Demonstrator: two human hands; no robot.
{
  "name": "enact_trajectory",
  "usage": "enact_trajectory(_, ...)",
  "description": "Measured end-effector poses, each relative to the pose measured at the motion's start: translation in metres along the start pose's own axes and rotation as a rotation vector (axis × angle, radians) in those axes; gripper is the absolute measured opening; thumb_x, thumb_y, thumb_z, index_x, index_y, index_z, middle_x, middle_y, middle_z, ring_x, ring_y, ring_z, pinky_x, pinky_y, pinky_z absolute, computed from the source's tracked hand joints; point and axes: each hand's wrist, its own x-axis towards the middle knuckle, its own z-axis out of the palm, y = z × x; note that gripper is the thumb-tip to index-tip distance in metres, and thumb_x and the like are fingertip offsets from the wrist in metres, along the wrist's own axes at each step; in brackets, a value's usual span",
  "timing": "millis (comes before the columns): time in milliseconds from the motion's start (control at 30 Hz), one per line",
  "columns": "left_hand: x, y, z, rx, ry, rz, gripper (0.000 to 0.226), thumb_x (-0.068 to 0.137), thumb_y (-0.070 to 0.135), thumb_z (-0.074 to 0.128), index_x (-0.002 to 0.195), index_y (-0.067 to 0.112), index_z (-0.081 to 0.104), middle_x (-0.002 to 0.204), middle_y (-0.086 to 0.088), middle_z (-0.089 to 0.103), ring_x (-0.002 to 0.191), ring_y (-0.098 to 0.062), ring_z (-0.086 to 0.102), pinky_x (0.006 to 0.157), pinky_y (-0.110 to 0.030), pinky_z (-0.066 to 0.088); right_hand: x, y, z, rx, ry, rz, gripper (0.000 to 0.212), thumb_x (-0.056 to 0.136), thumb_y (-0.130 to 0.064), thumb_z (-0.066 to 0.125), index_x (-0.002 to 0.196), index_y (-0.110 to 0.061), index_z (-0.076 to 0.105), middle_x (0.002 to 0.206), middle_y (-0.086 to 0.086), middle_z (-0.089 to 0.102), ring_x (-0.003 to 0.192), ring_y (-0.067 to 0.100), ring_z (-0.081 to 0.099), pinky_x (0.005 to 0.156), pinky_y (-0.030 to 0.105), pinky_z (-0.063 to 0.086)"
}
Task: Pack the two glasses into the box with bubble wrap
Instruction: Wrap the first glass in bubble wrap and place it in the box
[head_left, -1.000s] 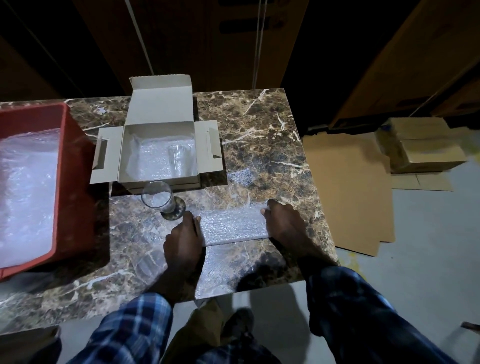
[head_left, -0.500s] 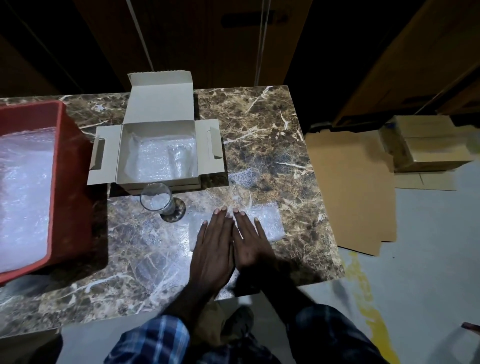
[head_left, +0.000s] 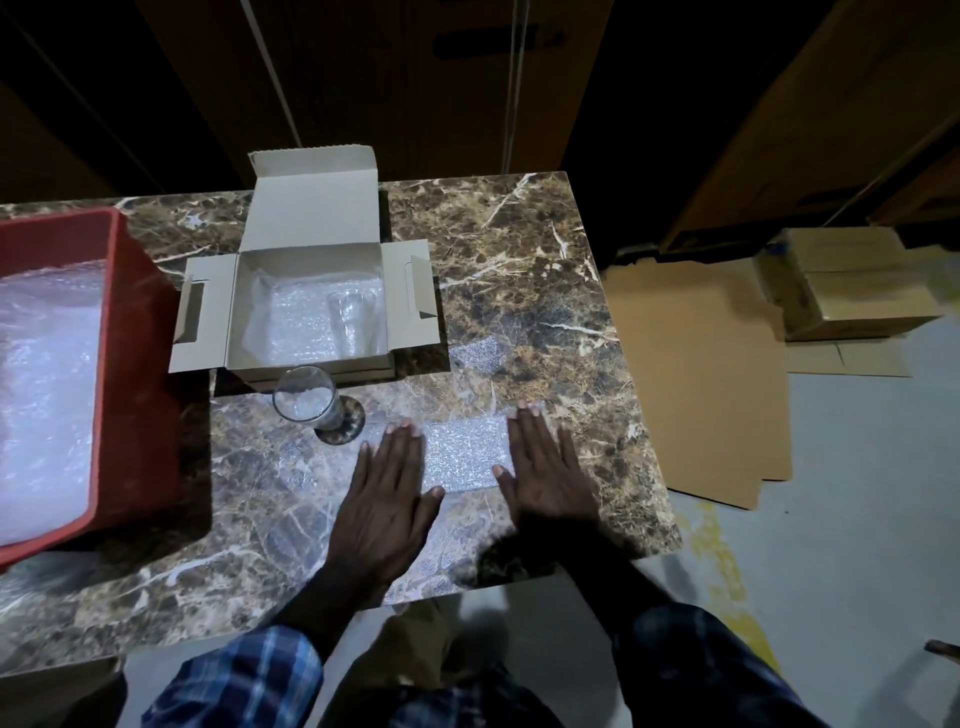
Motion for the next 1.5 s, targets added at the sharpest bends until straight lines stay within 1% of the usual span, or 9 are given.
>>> enact_trajectory(100, 0.004, 0.004, 0.005, 0.023, -0.052, 0.072, 0.068, 0.105, 0.053, 0.024, 0.16, 0.013, 0.014, 0.167, -0.006, 0.007, 0.155, -0.018, 0.001, 0.124, -0.044, 0.002, 0.0, -0.012, 0.007, 0.016, -0.008, -0.119, 0.065, 0.104, -0.048, 0.027, 0.157, -0.009, 0.025, 0.165, 0.007, 0.014, 0.152, 0.023, 0.02, 0.122, 0.046, 0.01)
enact_trajectory(300, -0.007, -0.022, 0.002, 0.074, -0.038, 0.022, 0.078, 0.102, 0.062, 0.028, 0.16, 0.011, 0.013, 0.167, -0.005, 0.005, 0.154, -0.017, 0.001, 0.124, -0.042, -0.001, -0.011, 0.025, -0.011, 0.044, -0.097, -0.093, 0.087, 0.095, -0.067, 0.03, 0.159, -0.018, -0.004, 0.162, -0.003, -0.018, 0.151, 0.014, -0.016, 0.121, 0.037, -0.016)
enact_trajectory(367, -0.009, -0.022, -0.002, 0.067, 0.003, 0.048, 0.078, 0.102, 0.059, 0.032, 0.159, 0.009, 0.017, 0.166, -0.008, 0.01, 0.154, -0.02, 0.006, 0.124, -0.041, 0.0, -0.012, 0.031, -0.012, 0.037, -0.065, -0.149, 0.082, 0.095, -0.061, 0.035, 0.159, -0.015, 0.012, 0.165, 0.004, -0.003, 0.153, 0.02, -0.002, 0.122, 0.036, -0.011)
enact_trajectory(500, 0.0, -0.011, -0.001, 0.085, 0.09, 0.189, 0.066, 0.101, 0.05, 0.038, 0.152, 0.007, 0.036, 0.16, -0.013, 0.031, 0.151, -0.027, 0.022, 0.122, -0.05, 0.015, -0.007, 0.023, 0.001, 0.105, 0.195, -0.238, 0.037, 0.096, -0.028, 0.051, 0.124, -0.01, 0.068, 0.139, 0.012, 0.059, 0.129, 0.03, 0.055, 0.113, 0.043, 0.035)
enact_trajectory(733, 0.0, -0.016, 0.003, -0.07, 0.267, 0.282, 0.033, 0.094, 0.026, 0.057, 0.117, 0.006, 0.07, 0.124, -0.01, 0.069, 0.12, -0.027, 0.061, 0.116, -0.049, 0.033, -0.005, 0.011, -0.017, 0.265, 0.388, -0.214, 0.009, 0.087, 0.0, 0.064, 0.09, -0.007, 0.068, 0.091, 0.008, 0.07, 0.092, 0.026, 0.064, 0.105, 0.037, 0.039)
enact_trajectory(967, 0.005, -0.012, -0.03, -0.54, 0.302, -0.104, 0.033, 0.093, 0.038, 0.056, 0.09, 0.013, 0.077, 0.08, 0.005, 0.072, 0.075, -0.008, 0.058, 0.079, -0.034, 0.047, -0.003, 0.022, -0.032, 0.371, 0.143, -0.001, 0.029, 0.086, -0.026, 0.066, 0.116, -0.024, 0.063, 0.092, -0.002, 0.06, 0.09, 0.016, 0.053, 0.077, 0.027, 0.04)
enact_trajectory(1100, 0.006, -0.005, -0.027, -0.6, 0.348, -0.318, 0.036, 0.091, 0.038, 0.057, 0.075, 0.01, 0.072, 0.068, 0.004, 0.062, 0.072, -0.017, 0.057, 0.066, -0.035, 0.044, 0.014, 0.02, -0.037, 0.534, 0.168, 0.145, 0.009, 0.091, -0.019, 0.064, 0.097, -0.022, 0.07, 0.074, 0.001, 0.062, 0.064, 0.017, 0.056, 0.059, 0.028, 0.035)
enact_trajectory(1300, 0.018, -0.012, -0.013, -0.483, 0.312, -0.541, 0.048, 0.09, 0.059, 0.05, 0.065, 0.017, 0.052, 0.062, -0.005, 0.054, 0.08, -0.034, 0.056, 0.081, -0.046, 0.043, 0.034, 0.017, -0.045, 0.483, 0.151, 0.219, 0.019, 0.093, -0.027, 0.064, 0.081, -0.012, 0.062, 0.075, 0.005, 0.063, 0.071, 0.026, 0.057, 0.064, 0.034, 0.044)
enact_trajectory(1500, 0.028, -0.008, -0.014, -0.422, 0.307, -0.644, 0.024, 0.091, 0.035, 0.07, 0.093, 0.014, 0.059, 0.078, -0.001, 0.057, 0.097, -0.035, 0.056, 0.091, -0.043, 0.027, 0.048, 0.006, -0.045, 0.246, 0.151, 0.321, 0.03, 0.095, -0.032, 0.062, 0.11, -0.006, 0.059, 0.103, 0.015, 0.066, 0.094, 0.034, 0.063, 0.077, 0.038, 0.046)
